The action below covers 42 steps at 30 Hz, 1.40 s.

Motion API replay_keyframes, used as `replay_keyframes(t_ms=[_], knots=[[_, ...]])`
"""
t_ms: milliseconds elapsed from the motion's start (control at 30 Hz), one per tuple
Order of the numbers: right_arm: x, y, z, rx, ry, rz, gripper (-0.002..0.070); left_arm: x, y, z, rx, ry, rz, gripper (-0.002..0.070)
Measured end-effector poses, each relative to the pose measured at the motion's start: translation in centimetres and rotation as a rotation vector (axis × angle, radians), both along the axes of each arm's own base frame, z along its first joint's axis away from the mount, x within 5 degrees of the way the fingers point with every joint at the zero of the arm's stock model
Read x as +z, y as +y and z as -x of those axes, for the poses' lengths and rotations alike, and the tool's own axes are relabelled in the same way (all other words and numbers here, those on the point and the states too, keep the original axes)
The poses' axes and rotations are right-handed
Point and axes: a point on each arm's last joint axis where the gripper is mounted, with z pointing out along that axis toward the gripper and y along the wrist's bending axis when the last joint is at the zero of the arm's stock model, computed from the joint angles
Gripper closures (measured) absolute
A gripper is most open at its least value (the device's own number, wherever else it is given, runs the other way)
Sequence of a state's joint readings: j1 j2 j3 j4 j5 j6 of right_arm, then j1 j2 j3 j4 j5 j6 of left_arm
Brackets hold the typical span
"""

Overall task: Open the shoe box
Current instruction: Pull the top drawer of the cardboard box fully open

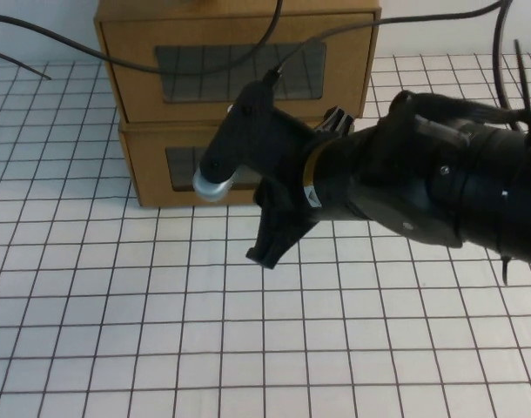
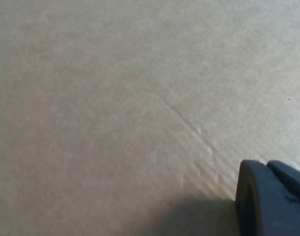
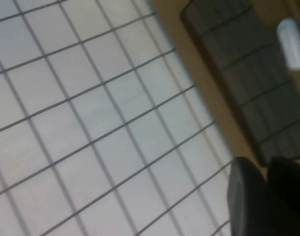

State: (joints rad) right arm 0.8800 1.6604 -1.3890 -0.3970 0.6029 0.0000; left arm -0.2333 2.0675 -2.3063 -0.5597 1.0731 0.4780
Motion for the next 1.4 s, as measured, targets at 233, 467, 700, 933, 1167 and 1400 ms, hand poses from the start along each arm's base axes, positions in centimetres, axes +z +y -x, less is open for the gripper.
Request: replay_keyframes(t_ms=[233, 467, 700, 933, 1167, 1400], knots=[[-1.2, 1.7, -2.0, 0.141, -0.247, 0.115, 0.0405, 0.0, 0.0, 0.0, -0.001, 0.003, 0.0, 0.0677], [-2.5, 3.2, -4.0, 0.216, -0.392, 0.219, 0.0393, 0.0, 0.0, 0.0, -0.001, 0.003, -0.001, 0.0677], [-3.6, 3.5, -6.2, 0.238, -0.483, 0.303, 0.04, 0.0, 0.0, 0.0, 0.0, 0.003, -0.003, 0.0677], [-3.8, 3.6, -7.8, 0.233, -0.512, 0.32, 0.0408, 0.0, 0.0, 0.0, 0.0, 0.003, -0.003, 0.0677], [-4.1, 3.4, -8.9, 0.234, -0.534, 0.349, 0.0415, -0.1, 0.0, 0.2, -0.012, 0.02, -0.011, 0.0677], [-5.5, 4.0, -9.3, 0.269, -0.537, 0.374, 0.0421, 0.0, 0.0, 0.4, -0.022, 0.026, -0.02, 0.0677]])
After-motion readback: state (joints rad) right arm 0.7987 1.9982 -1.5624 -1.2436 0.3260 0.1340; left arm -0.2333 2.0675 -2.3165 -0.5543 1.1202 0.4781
